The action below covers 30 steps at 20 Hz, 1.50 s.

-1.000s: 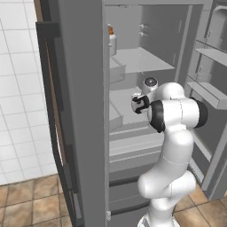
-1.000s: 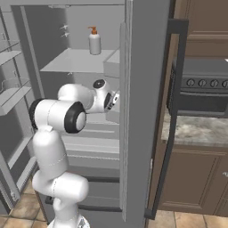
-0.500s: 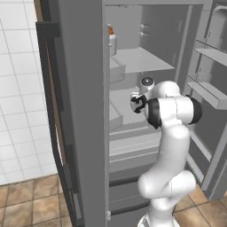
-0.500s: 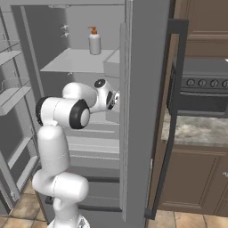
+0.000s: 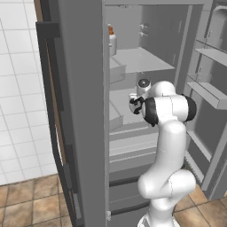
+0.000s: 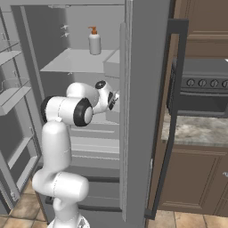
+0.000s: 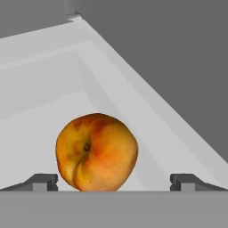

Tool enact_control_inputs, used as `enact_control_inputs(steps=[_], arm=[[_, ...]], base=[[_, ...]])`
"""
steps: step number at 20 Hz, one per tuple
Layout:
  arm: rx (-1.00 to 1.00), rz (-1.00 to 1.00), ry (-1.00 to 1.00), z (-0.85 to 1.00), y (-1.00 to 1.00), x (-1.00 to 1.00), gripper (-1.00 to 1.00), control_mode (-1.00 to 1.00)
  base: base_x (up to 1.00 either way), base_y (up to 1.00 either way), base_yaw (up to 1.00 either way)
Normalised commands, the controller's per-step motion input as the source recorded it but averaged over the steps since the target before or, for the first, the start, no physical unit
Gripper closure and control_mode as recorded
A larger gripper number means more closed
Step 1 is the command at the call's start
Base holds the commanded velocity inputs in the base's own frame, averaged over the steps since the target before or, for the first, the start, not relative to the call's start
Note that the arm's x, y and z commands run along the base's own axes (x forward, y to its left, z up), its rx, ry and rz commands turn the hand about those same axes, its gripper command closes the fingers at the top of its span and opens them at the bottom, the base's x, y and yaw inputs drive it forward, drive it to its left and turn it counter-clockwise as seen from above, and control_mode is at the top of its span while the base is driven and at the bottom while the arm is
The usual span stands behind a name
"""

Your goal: Pick the orange and peach from the fridge and place them on the plate next to the blender to make a fruit smoothie.

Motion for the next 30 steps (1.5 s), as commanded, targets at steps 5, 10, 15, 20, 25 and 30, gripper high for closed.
enact_control_inputs(steps=[5,10,15,20,25,30], arm=[[0.00,-0.02,0.01,-0.16,0.00,0.27,-1.00,-1.00],[0.00,-0.02,0.01,-0.10,0.00,0.25,-1.00,-1.00],[0.00,-0.01,0.02,-0.13,-0.01,0.16,1.00,-1.00],[0.00,0.00,0.01,-0.28,-0.08,0.00,1.00,-1.00],[0.00,0.00,-0.01,-0.05,-0.02,0.00,1.00,-1.00],[0.00,0.00,-0.01,0.00,0.00,-0.16,1.00,-1.00]], base=[[0.00,0.00,0.00],[0.00,0.00,0.00],[0.00,0.00,0.00],[0.00,0.00,0.00],[0.00,0.00,0.00],[0.00,0.00,0.00]])
